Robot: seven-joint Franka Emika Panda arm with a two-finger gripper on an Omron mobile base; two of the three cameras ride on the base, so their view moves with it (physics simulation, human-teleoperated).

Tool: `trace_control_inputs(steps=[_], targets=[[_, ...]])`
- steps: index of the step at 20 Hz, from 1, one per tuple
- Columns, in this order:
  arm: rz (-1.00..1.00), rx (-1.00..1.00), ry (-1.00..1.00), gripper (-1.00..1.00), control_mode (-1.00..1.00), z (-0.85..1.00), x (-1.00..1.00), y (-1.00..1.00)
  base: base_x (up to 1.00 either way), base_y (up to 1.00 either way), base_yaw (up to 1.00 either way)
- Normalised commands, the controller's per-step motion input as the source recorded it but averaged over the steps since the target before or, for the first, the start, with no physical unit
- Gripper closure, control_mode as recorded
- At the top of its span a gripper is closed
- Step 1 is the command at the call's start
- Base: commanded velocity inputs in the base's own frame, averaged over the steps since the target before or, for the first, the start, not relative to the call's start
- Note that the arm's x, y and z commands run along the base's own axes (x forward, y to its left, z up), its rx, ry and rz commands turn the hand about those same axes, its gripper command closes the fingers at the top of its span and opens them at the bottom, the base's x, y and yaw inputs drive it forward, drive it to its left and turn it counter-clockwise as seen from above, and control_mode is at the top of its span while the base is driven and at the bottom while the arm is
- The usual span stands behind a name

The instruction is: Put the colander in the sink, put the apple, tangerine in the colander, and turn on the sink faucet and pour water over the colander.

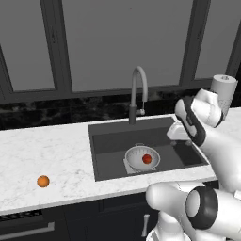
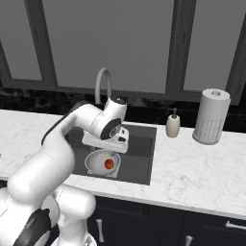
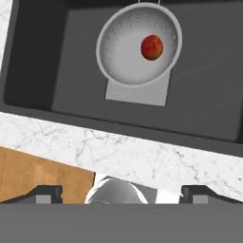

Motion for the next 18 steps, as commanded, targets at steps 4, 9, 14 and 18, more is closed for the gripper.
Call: trace_control_inputs(steps=[4,9,14,18], targets=[[0.0,-0.03,0.01,-1.0,-1.0,0.58,-0.55,0.89,0.0,0.0,0.0],[0.0,-0.09,0.0,-1.0,-1.0,0.45,-0.37,1.0,0.0,0.0,0.0],[0.0,-0.14,0.0,-1.0,-1.0,0.29,-0.27,1.0,0.0,0.0,0.0],[0.0,-0.17,0.0,-1.0,-1.0,0.04,-0.02,1.0,0.0,0.0,0.0]])
